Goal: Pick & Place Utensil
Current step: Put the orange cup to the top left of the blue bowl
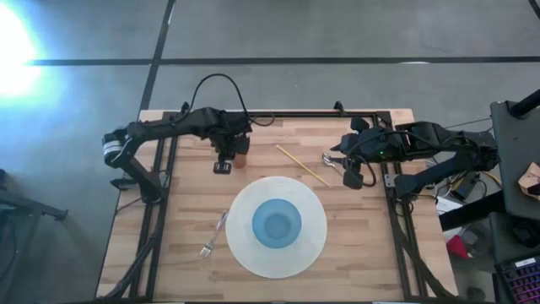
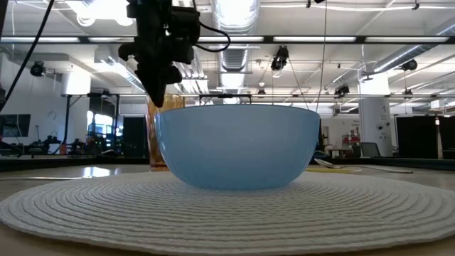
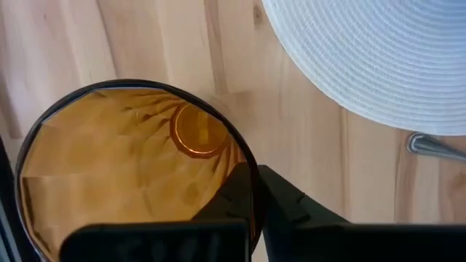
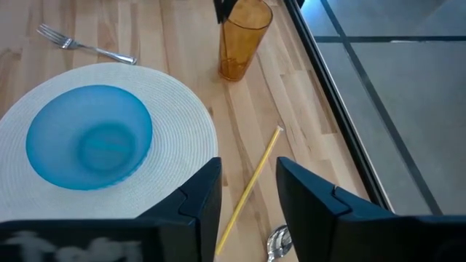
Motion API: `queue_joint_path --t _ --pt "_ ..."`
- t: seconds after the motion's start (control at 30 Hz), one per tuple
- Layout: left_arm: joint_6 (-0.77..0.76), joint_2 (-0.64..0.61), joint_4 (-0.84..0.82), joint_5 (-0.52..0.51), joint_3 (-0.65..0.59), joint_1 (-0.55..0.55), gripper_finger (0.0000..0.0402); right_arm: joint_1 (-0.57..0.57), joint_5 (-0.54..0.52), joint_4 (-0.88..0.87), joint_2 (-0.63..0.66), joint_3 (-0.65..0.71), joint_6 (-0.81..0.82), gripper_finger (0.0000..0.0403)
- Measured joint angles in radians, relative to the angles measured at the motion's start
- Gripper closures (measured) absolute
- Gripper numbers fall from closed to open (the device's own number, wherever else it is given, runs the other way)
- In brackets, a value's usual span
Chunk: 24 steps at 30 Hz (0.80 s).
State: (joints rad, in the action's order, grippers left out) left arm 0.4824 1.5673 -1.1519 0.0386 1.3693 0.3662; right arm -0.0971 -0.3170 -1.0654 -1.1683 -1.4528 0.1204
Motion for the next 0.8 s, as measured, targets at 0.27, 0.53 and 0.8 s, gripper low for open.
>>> queue_joint_path --t 0.27,0.53,0.8 --pt "-0.028 -0.037 -0.026 -0.007 -0.001 -0.064 0.0398 0.0 0.0 0.0 0.0 0.0 0.003 0.0287" --pt "-0.187 -0.142 -0.092 -0.03 -0.001 -0.167 0.04 -0.001 0.0 0.0 0.0 0.0 0.014 0.028" --pt "-0.391 -0.214 -0.107 -0.087 -0.082 -0.344 0.04 -0.001 0.001 0.0 0.0 0.0 0.037 0.0284"
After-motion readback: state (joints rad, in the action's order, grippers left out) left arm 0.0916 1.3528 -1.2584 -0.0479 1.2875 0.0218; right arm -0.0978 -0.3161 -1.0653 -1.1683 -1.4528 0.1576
